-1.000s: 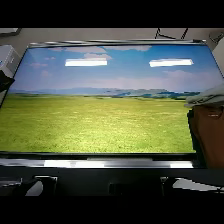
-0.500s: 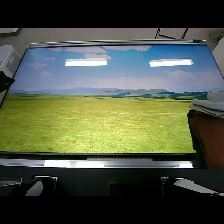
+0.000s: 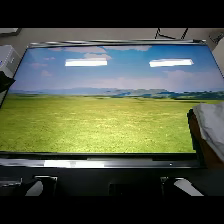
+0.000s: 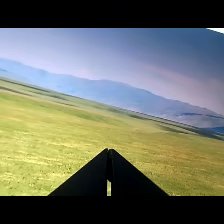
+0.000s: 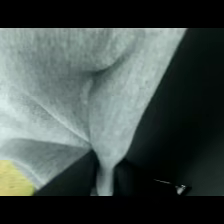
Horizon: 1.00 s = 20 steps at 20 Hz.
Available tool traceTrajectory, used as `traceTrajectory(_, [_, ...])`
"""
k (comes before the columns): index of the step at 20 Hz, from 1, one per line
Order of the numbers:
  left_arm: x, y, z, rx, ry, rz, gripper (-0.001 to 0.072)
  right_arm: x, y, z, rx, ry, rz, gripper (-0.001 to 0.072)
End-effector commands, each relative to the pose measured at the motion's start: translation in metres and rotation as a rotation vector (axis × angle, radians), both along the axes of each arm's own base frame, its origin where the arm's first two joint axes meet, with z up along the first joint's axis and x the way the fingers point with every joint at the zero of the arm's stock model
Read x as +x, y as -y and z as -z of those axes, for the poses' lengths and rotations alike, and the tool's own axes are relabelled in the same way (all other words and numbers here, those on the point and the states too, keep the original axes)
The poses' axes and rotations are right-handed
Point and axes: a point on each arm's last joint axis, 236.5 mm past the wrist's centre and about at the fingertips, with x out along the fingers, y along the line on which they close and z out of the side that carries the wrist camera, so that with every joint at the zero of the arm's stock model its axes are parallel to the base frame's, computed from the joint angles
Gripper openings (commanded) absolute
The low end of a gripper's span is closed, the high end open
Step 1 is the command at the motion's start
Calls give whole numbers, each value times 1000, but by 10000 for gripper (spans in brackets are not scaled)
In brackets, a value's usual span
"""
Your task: Fold the clothes and pants, and hang the long-sleeved shirts on hangers.
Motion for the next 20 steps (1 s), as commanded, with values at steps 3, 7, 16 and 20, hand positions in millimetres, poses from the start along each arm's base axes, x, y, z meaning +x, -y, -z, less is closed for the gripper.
traceTrajectory(3, [0,1,-1,-5,5,2,23,-2,20,10,-101,2,-56,694])
traceTrajectory(7, [27,17,-64,7,246,22,20,128,73,-119,-507,512,-193,675])
traceTrajectory(16, [41,54,128,222,-475,117,709,305,-208,-77,-108,592,-876,659])
traceTrajectory(20, [-8,68,194,201,-700,216,708,288,-275,-1,61,411,-1015,659])
